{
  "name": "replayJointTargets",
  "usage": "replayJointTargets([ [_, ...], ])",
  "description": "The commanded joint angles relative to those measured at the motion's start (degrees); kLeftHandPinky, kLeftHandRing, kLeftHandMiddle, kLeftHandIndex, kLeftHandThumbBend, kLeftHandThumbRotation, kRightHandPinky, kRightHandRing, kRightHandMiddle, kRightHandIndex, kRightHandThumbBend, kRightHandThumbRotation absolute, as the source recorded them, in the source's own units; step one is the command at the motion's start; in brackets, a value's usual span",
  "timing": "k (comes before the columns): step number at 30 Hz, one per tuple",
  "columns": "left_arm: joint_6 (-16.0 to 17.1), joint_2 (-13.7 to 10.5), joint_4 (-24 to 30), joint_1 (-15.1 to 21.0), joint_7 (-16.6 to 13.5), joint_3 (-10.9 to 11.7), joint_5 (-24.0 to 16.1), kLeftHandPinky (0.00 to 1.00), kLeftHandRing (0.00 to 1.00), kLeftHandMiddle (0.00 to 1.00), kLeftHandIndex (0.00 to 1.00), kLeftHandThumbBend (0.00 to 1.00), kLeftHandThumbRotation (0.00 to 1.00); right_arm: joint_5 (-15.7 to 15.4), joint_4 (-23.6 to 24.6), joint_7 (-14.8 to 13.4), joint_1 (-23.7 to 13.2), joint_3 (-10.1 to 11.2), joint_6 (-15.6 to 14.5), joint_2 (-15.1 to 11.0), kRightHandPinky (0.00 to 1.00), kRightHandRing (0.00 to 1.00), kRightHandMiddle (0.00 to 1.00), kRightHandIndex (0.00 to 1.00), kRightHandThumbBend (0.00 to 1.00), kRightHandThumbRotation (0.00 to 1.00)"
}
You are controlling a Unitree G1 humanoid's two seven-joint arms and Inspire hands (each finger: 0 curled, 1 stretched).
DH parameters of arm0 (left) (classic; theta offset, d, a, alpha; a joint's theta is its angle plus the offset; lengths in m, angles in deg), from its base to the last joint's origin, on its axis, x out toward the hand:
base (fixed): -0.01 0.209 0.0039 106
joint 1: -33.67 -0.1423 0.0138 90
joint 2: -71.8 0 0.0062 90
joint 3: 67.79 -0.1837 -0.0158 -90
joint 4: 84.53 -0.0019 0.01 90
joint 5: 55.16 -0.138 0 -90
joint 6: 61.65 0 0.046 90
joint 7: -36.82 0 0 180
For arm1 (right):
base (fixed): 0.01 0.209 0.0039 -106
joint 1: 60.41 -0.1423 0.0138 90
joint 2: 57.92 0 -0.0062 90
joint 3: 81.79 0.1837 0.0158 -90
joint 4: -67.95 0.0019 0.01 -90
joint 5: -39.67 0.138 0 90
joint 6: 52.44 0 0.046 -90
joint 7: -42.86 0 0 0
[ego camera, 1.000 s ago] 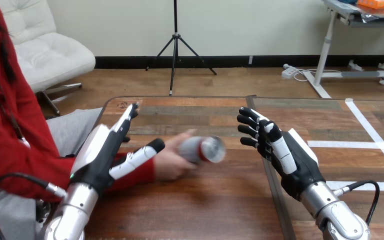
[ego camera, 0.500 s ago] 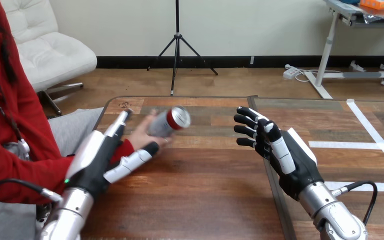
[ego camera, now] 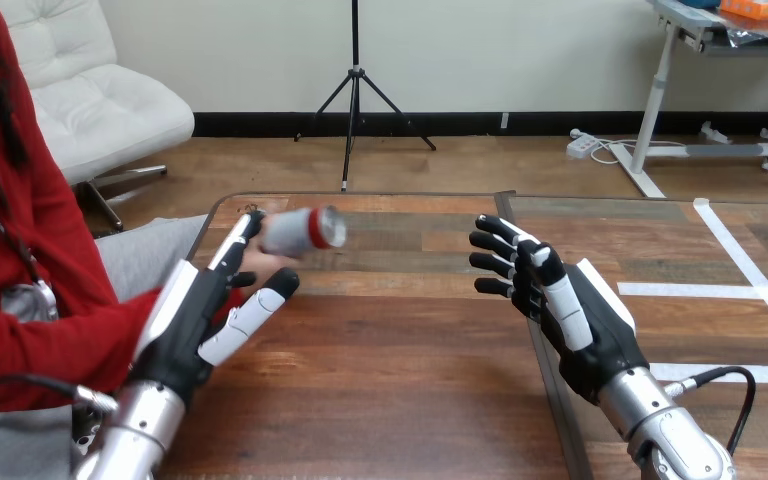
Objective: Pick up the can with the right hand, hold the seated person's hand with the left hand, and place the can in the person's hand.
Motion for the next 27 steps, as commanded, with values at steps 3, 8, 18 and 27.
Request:
replayJointTargets([
  [3,6.7,2.14,-4.78,0.75,4.75,3.7,7.0,0.86,0.9,0.9,0.89,0.73,1.0,2.16,-1.77,1.29,-0.4,2.32,1.84,0.51,0.81,0.87,0.89,0.89,1.0,1.0],
  [8,5.28,5.08,-6.56,0.26,16.08,7.63,18.28,0.87,0.9,0.88,0.84,0.75,0.99,2.91,-3.3,2.47,-0.19,3.1,2.46,0.32,0.81,0.87,0.89,0.89,1.0,1.0],
  [18,-2.78,8.46,-7.65,0.42,29.89,14.52,32.3,0.92,0.92,0.86,0.68,0.77,1.0,5.24,-5.62,5.74,-0.18,5.2,2.56,-0.05,0.81,0.86,0.87,0.86,1.0,1.0],
  [27,-11.03,10.28,-7.18,1.81,35.81,20.12,40.25,0.87,0.9,0.82,0.61,0.74,1.0,7.62,-7.22,7.55,-0.02,7.47,0.24,0.57,0.8,0.85,0.86,0.85,1.0,1.0],
])
